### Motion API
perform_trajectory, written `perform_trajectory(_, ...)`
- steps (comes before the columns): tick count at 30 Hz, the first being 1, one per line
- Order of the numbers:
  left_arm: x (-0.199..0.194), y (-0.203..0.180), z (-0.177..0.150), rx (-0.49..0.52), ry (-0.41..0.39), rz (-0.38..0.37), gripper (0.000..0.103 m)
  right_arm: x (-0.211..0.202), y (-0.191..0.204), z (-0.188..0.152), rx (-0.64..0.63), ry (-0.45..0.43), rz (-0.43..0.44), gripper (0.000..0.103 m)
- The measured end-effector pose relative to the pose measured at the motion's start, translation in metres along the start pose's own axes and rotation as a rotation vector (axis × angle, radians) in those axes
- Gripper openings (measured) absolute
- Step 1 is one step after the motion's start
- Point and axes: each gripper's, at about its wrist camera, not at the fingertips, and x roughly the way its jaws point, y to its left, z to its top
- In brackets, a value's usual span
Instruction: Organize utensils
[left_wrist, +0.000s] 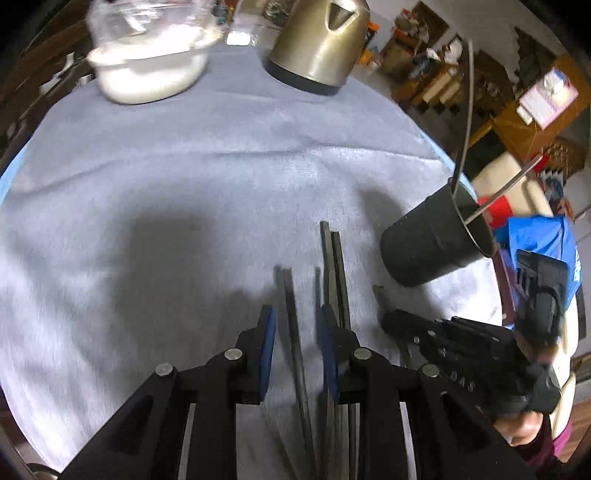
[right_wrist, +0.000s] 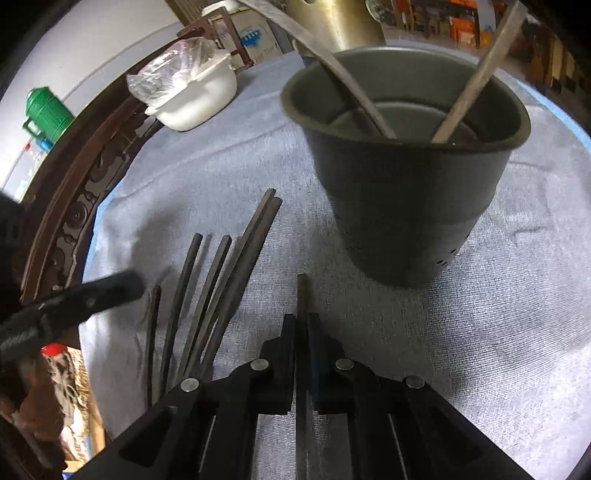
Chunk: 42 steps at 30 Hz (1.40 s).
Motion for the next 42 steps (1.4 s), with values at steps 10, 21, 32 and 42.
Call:
perform_trajectory(10, 0.042, -0.002, 0.025, 0.010, 0.125, 0.038, 0.022, 0.005, 0.010, 0.009, -0.068, -0.006, -0.031, 0.007)
perform_trajectory(21, 0.009, 0.001, 0.018, -0.040, -0.003, 0.065, 0.007, -0.043, 0.002, 0.003, -0.065, -0.162, 0.081, 0.006)
perform_trajectory(32, -0.097, -0.030, 0.007, 0.010, -0.288, 0.057, 0.007, -0.118, 0.013, -0.011, -0.144, -0.385, 0.149, 0.006)
perform_trajectory(42, -0.168, -0.067, -0.016, 0.059, -0.480, 0.046, 0.007, -0.170, 0.023, -0.028, -0.180, -0.547, 0.182, 0.006)
